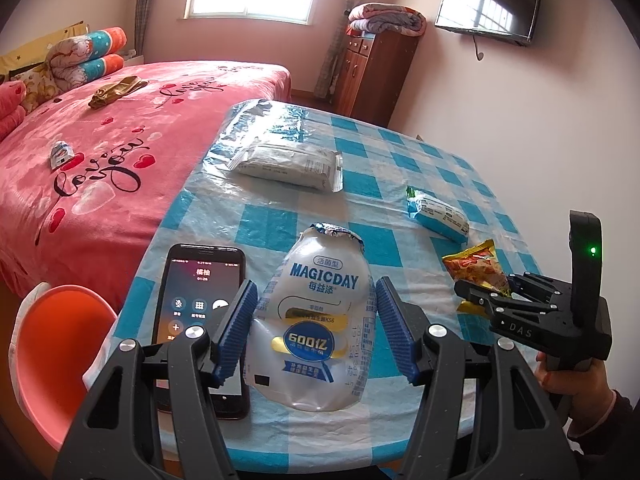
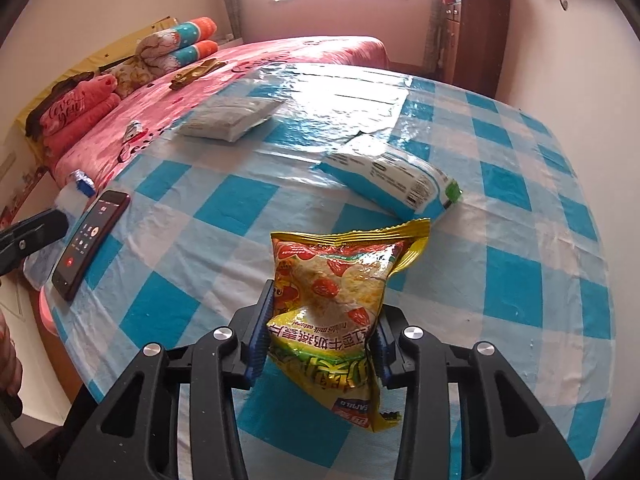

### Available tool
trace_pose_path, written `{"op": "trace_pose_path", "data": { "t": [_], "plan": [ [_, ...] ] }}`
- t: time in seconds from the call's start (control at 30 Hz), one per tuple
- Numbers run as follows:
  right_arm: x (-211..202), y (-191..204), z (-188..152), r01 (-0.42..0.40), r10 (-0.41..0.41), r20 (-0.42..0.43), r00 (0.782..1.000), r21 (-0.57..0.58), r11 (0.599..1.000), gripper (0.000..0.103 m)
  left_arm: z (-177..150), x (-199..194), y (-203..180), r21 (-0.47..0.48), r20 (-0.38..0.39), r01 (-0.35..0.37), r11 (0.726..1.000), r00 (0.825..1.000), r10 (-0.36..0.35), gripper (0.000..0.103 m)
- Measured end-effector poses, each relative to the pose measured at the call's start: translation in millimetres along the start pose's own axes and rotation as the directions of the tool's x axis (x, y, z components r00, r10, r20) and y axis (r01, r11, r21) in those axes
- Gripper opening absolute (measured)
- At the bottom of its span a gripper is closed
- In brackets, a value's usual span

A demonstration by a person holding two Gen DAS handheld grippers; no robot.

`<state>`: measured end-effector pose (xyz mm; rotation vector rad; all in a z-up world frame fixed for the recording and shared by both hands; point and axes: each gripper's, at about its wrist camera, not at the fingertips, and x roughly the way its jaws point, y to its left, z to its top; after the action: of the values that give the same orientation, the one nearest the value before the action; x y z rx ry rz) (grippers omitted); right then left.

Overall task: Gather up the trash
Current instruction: 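Carry the MagicDay bottle in the left tool toward the bucket while the right tool carries the snack bag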

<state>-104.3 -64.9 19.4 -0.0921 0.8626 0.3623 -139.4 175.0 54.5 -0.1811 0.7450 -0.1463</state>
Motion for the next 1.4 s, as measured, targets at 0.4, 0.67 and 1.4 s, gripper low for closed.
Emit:
{"op": "trace_pose_path", "data": {
  "t": [0.4,0.67,1.4],
  "plan": [
    [-11,23,16,-0.078,0.078,0.034,0.996,-0.015,0.997,0.043,10,-17,16,-0.013,0.044,-0.038,0.999,0.998,0.039,0.062],
    [-18,40,30,-0.121,0.123,0.053,0.991,-0.036,0.992,0.043,15,-30,32,-0.028,0.072,-0.080,0.996,0.994,0.081,0.062],
    [-30,131,64,-0.261,0.279,0.059,0.959,-0.212,0.942,0.043,1,-71,110,-0.153,0.110,-0.268,0.951,0.952,0.286,0.062]
  ]
}}
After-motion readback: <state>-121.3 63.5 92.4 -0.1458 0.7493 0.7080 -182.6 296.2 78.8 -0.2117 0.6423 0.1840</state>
